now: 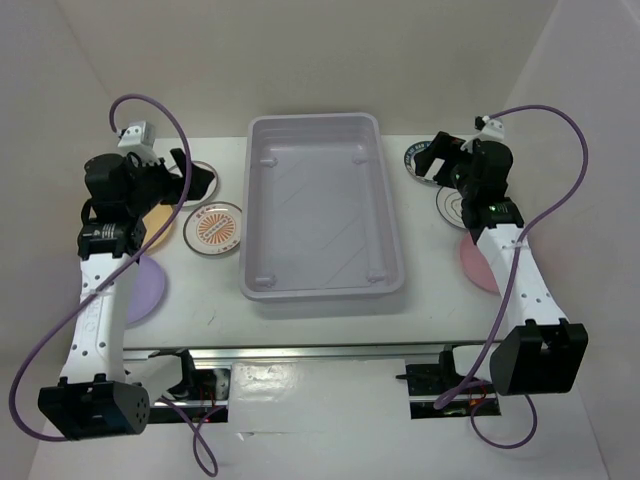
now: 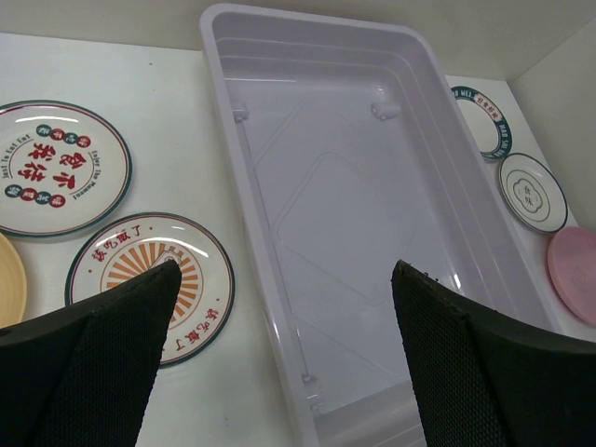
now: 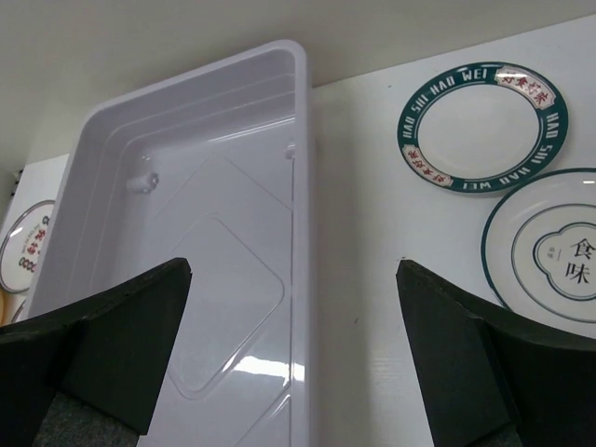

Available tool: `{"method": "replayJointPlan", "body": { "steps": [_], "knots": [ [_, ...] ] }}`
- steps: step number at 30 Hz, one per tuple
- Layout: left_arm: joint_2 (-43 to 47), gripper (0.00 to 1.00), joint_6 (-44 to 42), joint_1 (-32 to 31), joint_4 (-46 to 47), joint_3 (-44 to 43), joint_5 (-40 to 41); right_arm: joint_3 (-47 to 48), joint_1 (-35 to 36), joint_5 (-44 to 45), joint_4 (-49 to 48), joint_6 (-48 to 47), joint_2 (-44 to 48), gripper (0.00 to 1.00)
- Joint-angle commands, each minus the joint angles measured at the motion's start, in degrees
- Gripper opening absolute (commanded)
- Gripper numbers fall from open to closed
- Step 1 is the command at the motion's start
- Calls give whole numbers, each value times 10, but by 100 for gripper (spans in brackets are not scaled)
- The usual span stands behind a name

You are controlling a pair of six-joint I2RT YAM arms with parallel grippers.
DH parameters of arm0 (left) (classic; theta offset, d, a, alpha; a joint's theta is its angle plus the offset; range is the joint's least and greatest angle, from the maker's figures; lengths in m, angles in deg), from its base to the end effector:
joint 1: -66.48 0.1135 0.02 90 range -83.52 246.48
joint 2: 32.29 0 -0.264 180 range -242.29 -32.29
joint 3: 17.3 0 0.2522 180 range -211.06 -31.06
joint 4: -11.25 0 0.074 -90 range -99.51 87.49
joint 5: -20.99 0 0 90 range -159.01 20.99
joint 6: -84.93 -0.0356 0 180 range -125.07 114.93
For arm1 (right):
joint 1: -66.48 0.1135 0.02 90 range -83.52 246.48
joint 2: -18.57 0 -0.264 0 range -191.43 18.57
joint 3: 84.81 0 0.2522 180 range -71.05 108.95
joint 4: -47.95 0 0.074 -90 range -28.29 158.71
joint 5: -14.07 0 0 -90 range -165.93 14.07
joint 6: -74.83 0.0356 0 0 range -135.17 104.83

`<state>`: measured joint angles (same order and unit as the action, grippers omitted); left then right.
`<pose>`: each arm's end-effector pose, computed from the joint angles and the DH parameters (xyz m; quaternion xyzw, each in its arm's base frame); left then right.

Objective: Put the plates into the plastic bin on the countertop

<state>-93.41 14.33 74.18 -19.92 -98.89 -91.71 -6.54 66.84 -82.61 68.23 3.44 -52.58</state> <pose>0.2335 0.0177 0.4130 -0.0548 0.7633 -0.2145 0.6069 0.2914 0.0060 0.3697 0.0883 0.7780 0.1473 0.6044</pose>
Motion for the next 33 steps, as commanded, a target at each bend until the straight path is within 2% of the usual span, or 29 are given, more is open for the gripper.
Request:
{"method": "replayJointPlan", "body": {
  "steps": [1, 6, 10, 12, 16, 19, 21, 23, 26, 30, 33],
  "knots": [
    [1, 100, -15, 1, 12, -18, -23, 11, -1, 15, -3, 2, -5, 100],
    [0, 100, -23, 1, 11, -18, -22, 11, -1, 22, -3, 2, -16, 100],
    [-31, 100, 0, 1, 11, -31, -33, 30, -1, 8, -17, 7, -63, 100],
    [-51, 100, 9, -4, 11, -44, -7, 55, -1, 13, -17, 7, -91, 100],
    [-147, 100, -1, -23, -63, -143, 62, 147, -1, 13, 11, 13, -190, 100],
    [-230, 100, 10, -23, -77, -222, 93, 199, -1, -1, -26, 13, -242, 100],
    [-286, 100, 15, -23, -77, -245, 107, 255, -1, -13, -26, 13, -269, 100],
    [-319, 100, 27, -4, -77, -267, 125, 300, -1, -41, -32, 7, -306, 100],
    [-364, 98, 41, 36, -57, -273, 109, 321, -1, -47, -38, 2, -336, 100],
    [-394, 96, 4, 64, -32, -280, 71, 316, -1, -42, -63, -12, -342, 100],
    [-419, 96, -17, 79, -54, -297, 78, 309, -1, -54, -75, -25, -348, 100]
  ]
}}
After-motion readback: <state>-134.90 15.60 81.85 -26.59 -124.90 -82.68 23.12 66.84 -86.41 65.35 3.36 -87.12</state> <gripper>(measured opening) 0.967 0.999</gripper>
